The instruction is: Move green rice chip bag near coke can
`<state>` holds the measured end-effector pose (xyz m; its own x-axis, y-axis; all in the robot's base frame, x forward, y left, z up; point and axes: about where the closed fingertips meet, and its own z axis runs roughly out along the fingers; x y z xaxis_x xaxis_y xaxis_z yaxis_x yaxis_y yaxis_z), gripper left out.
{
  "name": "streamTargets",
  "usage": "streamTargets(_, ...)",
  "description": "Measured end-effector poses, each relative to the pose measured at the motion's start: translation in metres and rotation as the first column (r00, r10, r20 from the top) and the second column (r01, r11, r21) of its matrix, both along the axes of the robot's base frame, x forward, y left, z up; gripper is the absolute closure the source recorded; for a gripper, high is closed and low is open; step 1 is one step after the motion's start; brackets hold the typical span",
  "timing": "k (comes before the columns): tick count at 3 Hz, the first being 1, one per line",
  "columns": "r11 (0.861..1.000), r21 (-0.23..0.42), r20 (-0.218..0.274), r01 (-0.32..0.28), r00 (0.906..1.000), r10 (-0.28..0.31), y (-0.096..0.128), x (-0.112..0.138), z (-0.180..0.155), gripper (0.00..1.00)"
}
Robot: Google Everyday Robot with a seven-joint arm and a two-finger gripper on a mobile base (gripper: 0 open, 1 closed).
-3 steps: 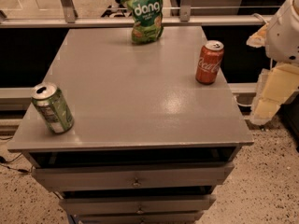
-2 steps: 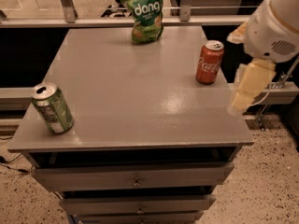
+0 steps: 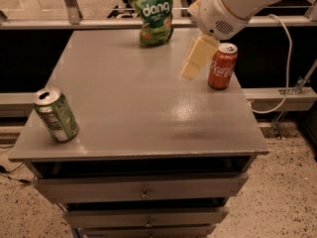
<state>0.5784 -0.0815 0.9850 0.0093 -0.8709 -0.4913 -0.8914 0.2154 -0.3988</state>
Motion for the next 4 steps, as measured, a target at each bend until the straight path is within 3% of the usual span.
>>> streamTargets(1, 1.0, 0.002, 0.001, 0.0, 1.0, 0.0, 0.0, 0.0, 0.0, 0.0)
streamTargets(2, 0.997, 0.067, 0.029, 0.031, 0.999, -0.033, 0.005, 0.016, 0.0, 0.0)
streamTargets(3, 0.981, 0.178, 0.065, 0.078, 0.9937, -0.091, 0.011, 0.057, -0.001, 0.0)
streamTargets(4, 0.944, 0.314, 0.08, 0.106, 0.9872, -0.138, 0.022, 0.101, 0.002, 0.0)
